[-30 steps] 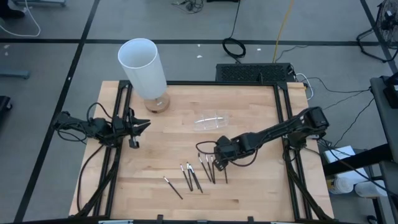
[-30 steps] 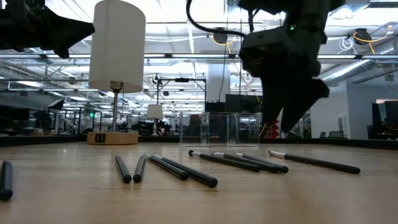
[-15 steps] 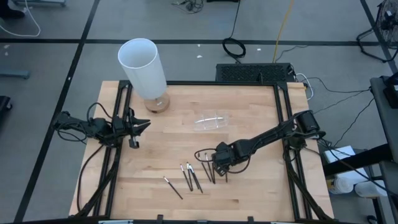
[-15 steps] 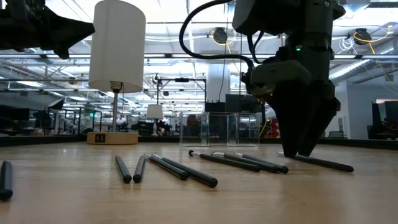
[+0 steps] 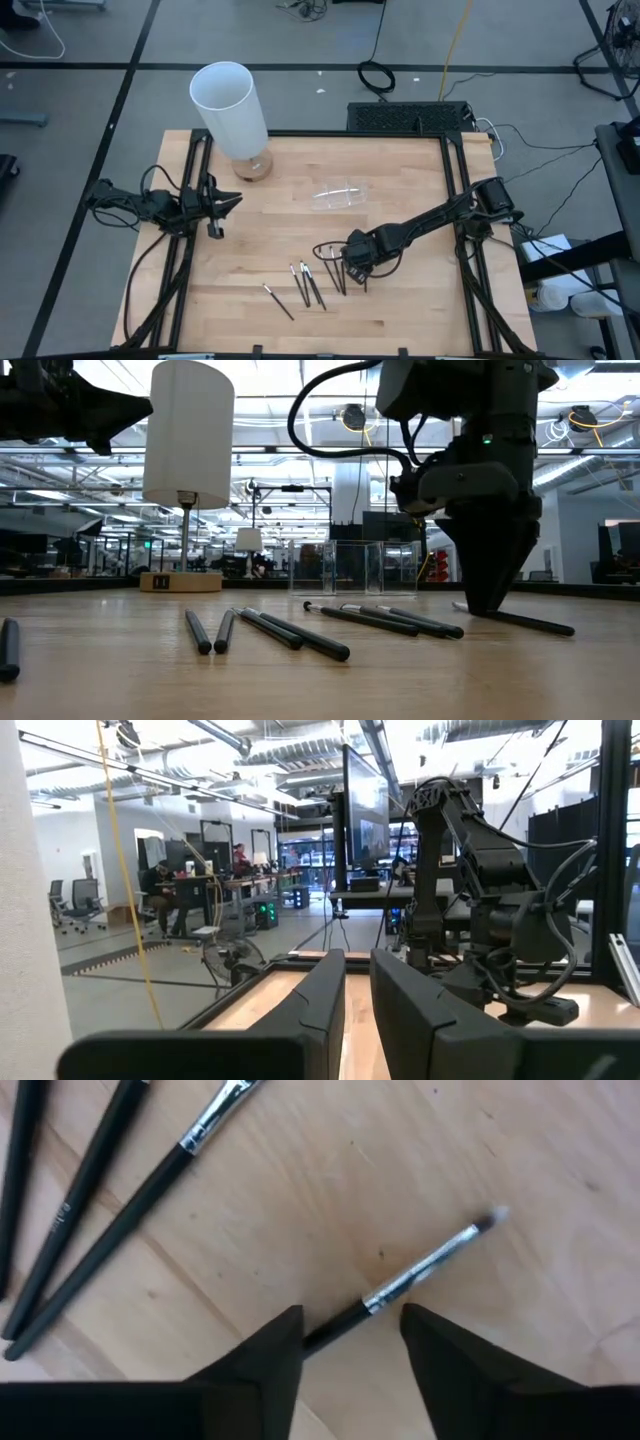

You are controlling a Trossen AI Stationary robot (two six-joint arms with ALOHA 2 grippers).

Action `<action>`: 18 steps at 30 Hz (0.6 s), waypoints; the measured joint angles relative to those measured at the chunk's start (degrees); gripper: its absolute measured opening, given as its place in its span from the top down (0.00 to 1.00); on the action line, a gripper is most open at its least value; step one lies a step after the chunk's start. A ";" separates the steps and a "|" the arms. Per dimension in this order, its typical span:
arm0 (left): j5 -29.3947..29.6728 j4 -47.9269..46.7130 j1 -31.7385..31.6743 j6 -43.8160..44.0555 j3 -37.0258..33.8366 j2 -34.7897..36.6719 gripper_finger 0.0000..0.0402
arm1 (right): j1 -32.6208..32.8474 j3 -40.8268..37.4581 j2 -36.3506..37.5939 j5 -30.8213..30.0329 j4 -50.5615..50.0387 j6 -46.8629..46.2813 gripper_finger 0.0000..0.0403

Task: Put items in baskets/containers
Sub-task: Put the black eyeshadow brush into the transparent organizer

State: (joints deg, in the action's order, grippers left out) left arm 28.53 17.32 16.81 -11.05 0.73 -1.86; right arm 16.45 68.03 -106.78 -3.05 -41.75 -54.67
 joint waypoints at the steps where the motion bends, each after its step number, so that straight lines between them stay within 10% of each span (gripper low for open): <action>1: 0.00 0.00 -0.01 0.00 0.00 -0.01 0.85 | 0.00 0.00 -0.01 -0.02 -0.05 0.59 0.66; 18: 0.02 0.04 0.01 -0.04 0.00 -0.01 0.85 | -0.02 -1.00 0.02 -0.15 1.33 9.83 0.99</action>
State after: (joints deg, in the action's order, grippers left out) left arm 28.56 17.37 16.82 -11.09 0.73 -1.87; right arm 16.43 67.03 -106.76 -3.20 -40.42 -44.84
